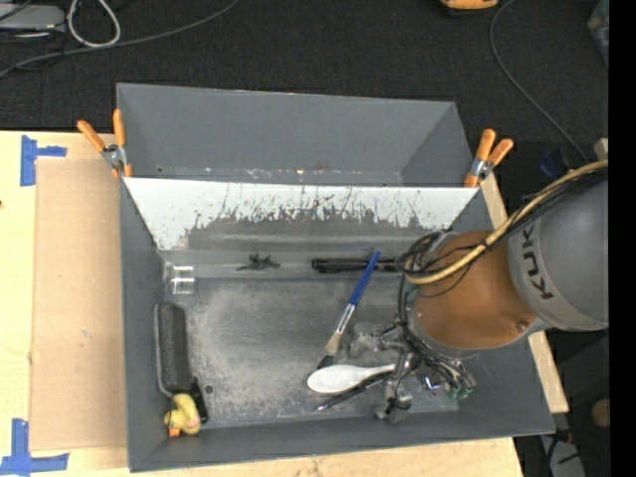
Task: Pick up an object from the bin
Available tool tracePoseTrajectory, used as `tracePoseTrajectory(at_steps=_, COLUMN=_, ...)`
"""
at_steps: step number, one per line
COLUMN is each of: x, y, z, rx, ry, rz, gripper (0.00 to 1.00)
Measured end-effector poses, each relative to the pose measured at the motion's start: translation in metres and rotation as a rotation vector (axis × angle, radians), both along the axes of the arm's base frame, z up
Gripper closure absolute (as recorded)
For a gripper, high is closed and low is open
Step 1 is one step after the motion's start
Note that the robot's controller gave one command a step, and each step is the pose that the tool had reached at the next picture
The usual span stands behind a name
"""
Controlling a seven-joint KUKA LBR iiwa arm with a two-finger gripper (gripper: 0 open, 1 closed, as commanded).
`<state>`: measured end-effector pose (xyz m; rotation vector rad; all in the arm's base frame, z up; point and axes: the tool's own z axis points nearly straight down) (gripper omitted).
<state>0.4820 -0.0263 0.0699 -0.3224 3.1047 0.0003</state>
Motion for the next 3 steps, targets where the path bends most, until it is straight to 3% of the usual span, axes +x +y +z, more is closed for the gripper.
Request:
tracePoseTrajectory(at_steps=1, x=-0.003, y=0.020, z=0.001, rx=0.000, ry=0.004, rz=0.009, gripper=1.00)
tracePoseTrajectory(at_steps=2, x=-0.003, y=0.020, z=0.001, rx=0.000, ry=0.004, rz=0.009, gripper=1.00)
tracePoseTrajectory(at_steps=3, x=-0.005, y=0.020, z=0.027, rx=0.000, ry=0.010, rz=0.009, gripper=1.00)
